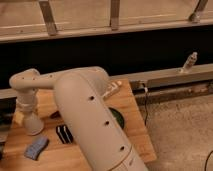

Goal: Place the ceramic cup over the eraser

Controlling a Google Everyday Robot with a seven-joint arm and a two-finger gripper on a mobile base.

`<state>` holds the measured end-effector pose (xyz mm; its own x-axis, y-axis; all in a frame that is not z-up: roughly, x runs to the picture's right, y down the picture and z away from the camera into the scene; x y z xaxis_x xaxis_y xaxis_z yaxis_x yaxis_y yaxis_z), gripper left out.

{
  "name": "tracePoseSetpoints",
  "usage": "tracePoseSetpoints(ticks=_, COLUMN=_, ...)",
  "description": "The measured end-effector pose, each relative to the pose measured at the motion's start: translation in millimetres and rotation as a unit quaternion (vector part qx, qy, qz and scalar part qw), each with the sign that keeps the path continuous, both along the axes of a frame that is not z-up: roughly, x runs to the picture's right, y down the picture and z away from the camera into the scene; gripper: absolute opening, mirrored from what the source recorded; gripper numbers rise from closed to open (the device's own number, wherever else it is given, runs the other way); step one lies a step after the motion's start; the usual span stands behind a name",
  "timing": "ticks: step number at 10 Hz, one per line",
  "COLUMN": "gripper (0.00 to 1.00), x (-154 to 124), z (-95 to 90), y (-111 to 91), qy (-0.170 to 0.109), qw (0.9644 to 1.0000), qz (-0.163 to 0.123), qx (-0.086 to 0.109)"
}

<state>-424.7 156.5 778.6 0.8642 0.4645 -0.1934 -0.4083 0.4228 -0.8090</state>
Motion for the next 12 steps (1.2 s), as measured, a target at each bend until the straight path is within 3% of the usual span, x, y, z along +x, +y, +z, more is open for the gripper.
tracePoseSetpoints(ticks=3, gripper=0.0, x=7, z=-11.2, y=-21, qy=0.004, qw=0.9997, qz=-0.002, qx=0.022)
tracePoseSetpoints(ticks=7, gripper=0.0, x=19, z=-19.1, y=-36, qy=0.016, qw=0.999, qz=-0.001, qx=0.041)
tracePoseSetpoints(ticks=10, gripper=0.0, x=63, z=-27.7, y=-49, qy=0.049, qw=0.9969, qz=0.02, qx=0.058)
tracePoseSetpoints(ticks=12, gripper=0.0, x=106, z=-36.8, y=-52, qy=0.079, qw=0.994, qz=0.041, qx=0.064)
